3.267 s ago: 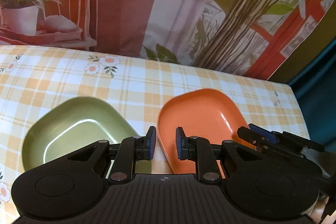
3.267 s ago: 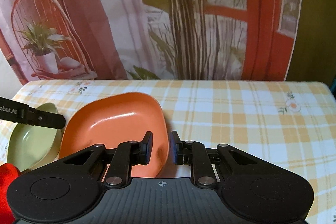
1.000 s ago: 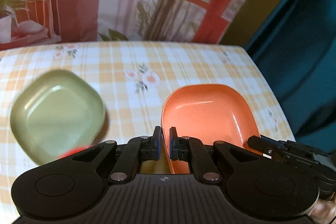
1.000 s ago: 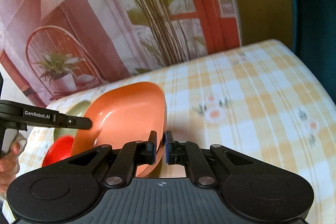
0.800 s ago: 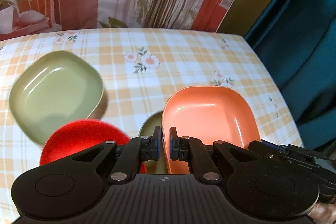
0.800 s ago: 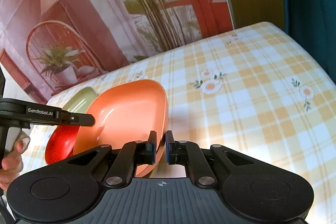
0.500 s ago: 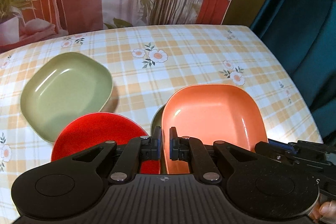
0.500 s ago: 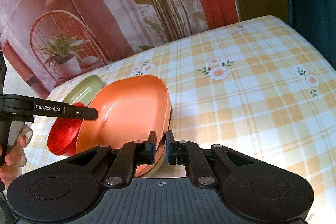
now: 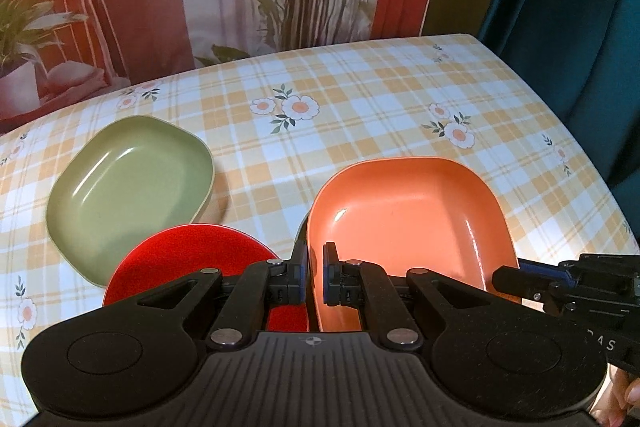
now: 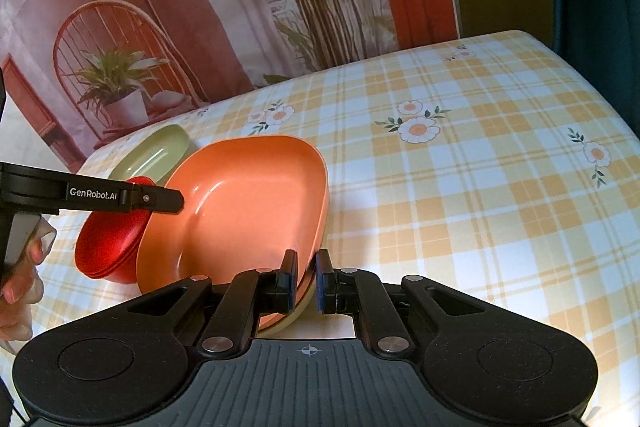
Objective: Organize plates and bowls
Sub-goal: 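Lift the orange plate with the left gripper toward the red bowls, then lower the orange plate beside the red bowls and open the left gripper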
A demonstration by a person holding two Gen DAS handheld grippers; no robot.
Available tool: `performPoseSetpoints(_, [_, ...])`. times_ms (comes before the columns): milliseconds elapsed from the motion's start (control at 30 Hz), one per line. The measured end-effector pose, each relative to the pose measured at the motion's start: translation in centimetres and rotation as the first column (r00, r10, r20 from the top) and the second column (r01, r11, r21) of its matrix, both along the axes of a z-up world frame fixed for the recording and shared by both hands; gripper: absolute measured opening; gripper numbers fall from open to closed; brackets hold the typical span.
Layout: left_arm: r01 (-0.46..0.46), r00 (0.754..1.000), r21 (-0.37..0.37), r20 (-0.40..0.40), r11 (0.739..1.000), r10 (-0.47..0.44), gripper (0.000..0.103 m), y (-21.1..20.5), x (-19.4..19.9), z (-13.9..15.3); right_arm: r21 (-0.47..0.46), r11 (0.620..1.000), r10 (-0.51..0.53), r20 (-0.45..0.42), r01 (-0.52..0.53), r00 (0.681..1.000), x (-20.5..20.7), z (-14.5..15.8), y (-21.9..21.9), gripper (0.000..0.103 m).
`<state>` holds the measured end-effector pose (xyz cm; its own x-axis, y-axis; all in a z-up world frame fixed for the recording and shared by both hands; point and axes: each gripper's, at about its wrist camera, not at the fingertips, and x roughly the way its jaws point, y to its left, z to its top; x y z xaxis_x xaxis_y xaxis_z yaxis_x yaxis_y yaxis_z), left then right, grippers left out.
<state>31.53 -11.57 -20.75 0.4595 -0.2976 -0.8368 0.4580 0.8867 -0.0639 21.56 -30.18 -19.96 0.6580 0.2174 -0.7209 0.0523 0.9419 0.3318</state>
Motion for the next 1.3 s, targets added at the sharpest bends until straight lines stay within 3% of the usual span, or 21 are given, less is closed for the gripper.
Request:
performPoseSetpoints(433, [-0.003, 1.000, 0.007, -0.012, 1.000, 0.003, 0.012, -0.2, 0.0, 0.0, -0.024, 1.000, 0.012, 0.001, -0.011, 1.000, 0.2, 0.0, 0.2, 0.016])
performPoseSetpoints(700, [0.002, 1.000, 0.000, -0.005, 1.000, -0.002, 0.032, -0.5, -0.3, 0.2, -0.030, 1.000, 0.007, 0.006, -0.007, 1.000, 0.2, 0.2, 0.2, 0.018])
performPoseSetpoints(1300, [-0.030, 0.999, -0.020, 0.043, 0.999, 0.031, 0.037, 0.1, -0.2, 1.6, -0.061, 0.998, -0.009, 0.001, 0.009, 1.000, 1.6, -0.3, 0.2, 0.018])
